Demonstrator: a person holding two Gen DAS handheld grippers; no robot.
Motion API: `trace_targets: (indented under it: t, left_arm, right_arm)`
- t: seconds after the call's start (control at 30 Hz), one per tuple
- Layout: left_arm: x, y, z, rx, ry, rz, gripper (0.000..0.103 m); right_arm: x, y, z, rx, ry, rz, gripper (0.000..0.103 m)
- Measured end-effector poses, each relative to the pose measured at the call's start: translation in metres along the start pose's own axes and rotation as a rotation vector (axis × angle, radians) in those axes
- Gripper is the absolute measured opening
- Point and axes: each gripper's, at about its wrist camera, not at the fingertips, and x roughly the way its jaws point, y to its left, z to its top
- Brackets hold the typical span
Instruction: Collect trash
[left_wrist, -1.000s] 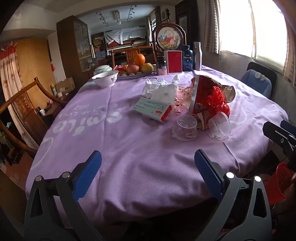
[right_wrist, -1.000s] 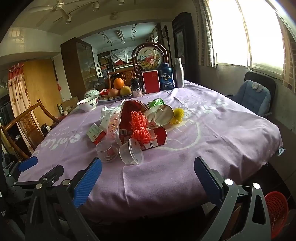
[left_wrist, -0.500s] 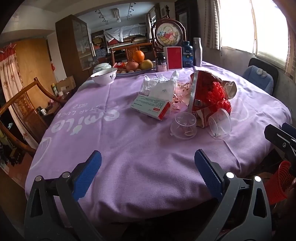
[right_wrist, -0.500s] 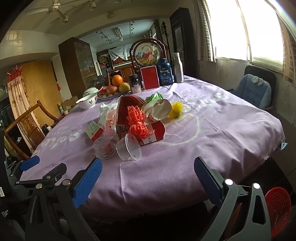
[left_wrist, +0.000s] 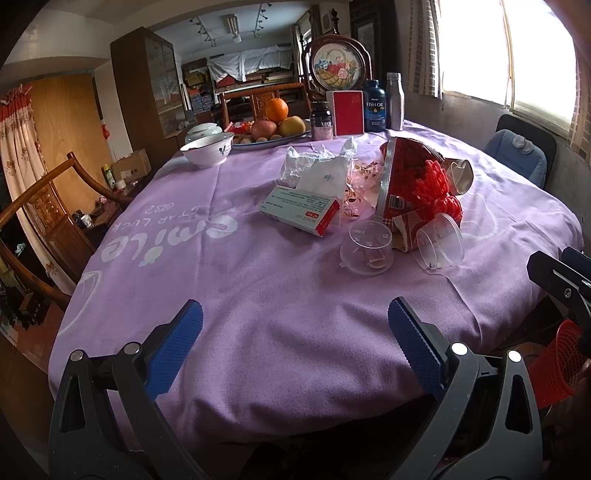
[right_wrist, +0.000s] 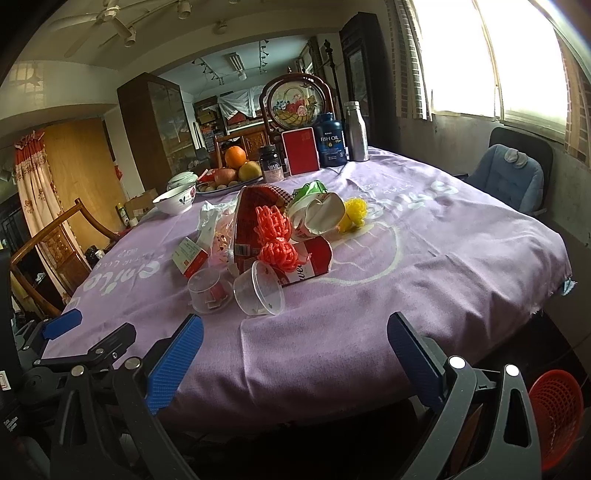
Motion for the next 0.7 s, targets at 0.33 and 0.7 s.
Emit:
trace_targets:
  t: [0.33, 0.7]
  left_arm:
    - [0.0027, -0.0027, -0.0013, 0.000, 0.014, -0.002, 0.096]
    - [0.0037, -0.0029, -0.0018, 0.001, 0.020, -0.004, 0.096]
  right_arm:
    - [0.0013, 0.0008, -0.0017, 0.002, 0.006, 0.003, 0.097]
    - [0.0027, 0.0010, -0.0035, 0.007, 0.011, 0.005, 0.097]
